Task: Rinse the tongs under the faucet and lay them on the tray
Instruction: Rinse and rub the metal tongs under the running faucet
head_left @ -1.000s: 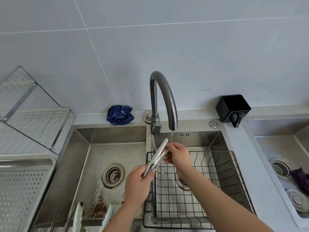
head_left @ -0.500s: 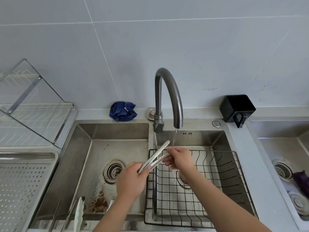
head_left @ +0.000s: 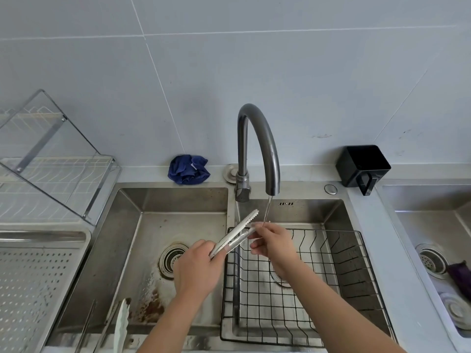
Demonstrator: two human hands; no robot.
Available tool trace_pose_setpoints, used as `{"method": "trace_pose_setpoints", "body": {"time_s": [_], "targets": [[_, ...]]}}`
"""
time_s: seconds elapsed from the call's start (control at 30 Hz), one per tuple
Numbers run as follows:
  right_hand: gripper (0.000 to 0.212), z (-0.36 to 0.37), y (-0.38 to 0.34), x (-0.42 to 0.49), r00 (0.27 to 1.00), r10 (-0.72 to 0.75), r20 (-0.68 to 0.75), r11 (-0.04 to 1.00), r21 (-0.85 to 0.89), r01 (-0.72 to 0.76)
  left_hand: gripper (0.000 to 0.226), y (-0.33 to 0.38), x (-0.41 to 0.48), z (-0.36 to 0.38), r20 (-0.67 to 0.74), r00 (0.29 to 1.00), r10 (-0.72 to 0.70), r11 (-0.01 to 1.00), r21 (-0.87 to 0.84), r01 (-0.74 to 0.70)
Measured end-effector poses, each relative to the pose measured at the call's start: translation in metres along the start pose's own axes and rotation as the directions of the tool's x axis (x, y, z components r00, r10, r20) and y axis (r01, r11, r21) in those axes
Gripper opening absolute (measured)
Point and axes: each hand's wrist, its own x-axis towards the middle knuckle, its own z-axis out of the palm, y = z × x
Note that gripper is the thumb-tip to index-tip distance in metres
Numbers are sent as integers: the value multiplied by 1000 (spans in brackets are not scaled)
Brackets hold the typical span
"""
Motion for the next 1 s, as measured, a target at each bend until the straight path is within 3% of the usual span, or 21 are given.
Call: {"method": "trace_pose_setpoints", "body": {"time_s": [0.07,0.17,0.23,0.33,0.4,0.53,0.7,0.77,0.9,1.0], "targets": [[14,1,1,0,999,-28,21,999,-33,28,40,0,0,0,5,1000,25,999,43,-25],[21,4,-2,2,998,-42,-40,997,-72,39,40,1,-2,2,20,999,25,998,65,-26],[27,5,-4,2,1000,9,-24,999,50,-8,40,2,-3,1,8,1000,25,999,47,-26],[29,0,-3,1,988,102,114,933,333,-135,43,1,-4,-2,-19,1000,18,1000,-1,-18],[22,-1,1,-1,981,96,171,911,381,-156,44,0,-4,-5,-21,1000,8,1000,8,-8],[15,3,4,0,996,68,55,949,303,-81,30,2,-7,-6,-24,997,73,996,59,-72],[27,9,-1,1,987,58,-147,998,44,-52,18,4,-12,-1,-15,984,175,978,121,-172],[31,10,-1,0,988,73,-135,994,85,-62,25,4,-12,2,-28,992,123,987,103,-120],[26,5,4,-1,992,48,120,940,330,-86,42,2,-3,6,34,995,-98,994,44,96],[26,4,10,-4,979,25,202,859,497,-124,42,7,4,6,203,953,-227,938,-219,270]]}}
